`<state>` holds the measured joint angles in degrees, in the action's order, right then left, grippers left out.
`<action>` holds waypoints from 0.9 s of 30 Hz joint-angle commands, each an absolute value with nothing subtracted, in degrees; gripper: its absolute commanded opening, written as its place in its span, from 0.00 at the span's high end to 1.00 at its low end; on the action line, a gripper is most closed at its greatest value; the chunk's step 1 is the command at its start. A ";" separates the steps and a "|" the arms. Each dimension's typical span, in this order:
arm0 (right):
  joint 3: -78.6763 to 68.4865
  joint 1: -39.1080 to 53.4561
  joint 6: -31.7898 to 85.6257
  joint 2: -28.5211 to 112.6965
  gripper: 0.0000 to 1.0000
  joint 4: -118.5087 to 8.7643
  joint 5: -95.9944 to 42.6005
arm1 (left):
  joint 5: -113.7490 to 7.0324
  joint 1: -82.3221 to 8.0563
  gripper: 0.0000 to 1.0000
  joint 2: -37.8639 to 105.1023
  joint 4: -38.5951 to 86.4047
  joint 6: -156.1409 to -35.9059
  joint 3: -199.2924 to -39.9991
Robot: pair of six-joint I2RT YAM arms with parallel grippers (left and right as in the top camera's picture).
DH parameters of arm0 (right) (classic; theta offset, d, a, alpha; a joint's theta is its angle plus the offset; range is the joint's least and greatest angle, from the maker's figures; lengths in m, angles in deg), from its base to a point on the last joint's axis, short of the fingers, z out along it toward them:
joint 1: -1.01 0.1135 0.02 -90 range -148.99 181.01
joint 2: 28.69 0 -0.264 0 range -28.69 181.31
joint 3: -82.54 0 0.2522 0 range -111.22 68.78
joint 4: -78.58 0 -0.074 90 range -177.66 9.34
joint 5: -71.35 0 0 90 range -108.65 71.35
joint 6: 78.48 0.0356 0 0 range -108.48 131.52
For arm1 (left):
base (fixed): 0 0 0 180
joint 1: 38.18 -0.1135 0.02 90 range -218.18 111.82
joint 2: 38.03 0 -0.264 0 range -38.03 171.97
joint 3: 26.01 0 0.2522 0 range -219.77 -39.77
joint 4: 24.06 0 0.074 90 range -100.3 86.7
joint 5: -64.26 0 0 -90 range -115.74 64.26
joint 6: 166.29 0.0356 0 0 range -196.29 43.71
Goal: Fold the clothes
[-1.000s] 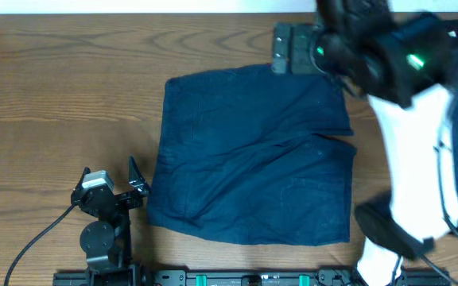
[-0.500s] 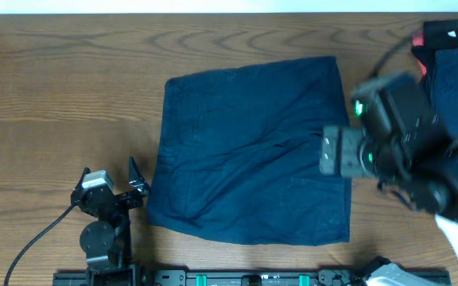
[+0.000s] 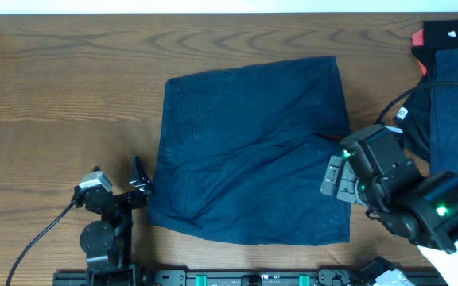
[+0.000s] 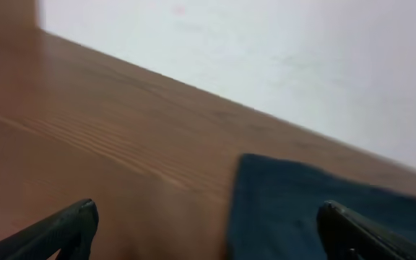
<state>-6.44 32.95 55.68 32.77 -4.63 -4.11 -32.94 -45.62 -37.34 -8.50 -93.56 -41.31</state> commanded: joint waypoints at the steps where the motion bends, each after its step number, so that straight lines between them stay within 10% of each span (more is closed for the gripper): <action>1: -4.03 33.28 56.93 32.50 0.01 -6.27 -4.72 | -47.28 -45.82 0.02 -36.97 -7.97 -102.96 -40.11; 12: 3.77 33.28 56.91 33.49 0.01 -13.38 -5.00 | -55.33 -45.82 0.02 -33.73 -3.43 -99.18 -54.62; 27: 7.64 32.93 56.95 38.49 0.01 -21.29 -6.58 | -55.35 -45.82 0.02 3.71 57.23 -79.12 -100.04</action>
<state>7.35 32.95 56.10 37.68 -21.20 -6.47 -54.82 -45.62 -0.07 54.62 -81.50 -97.79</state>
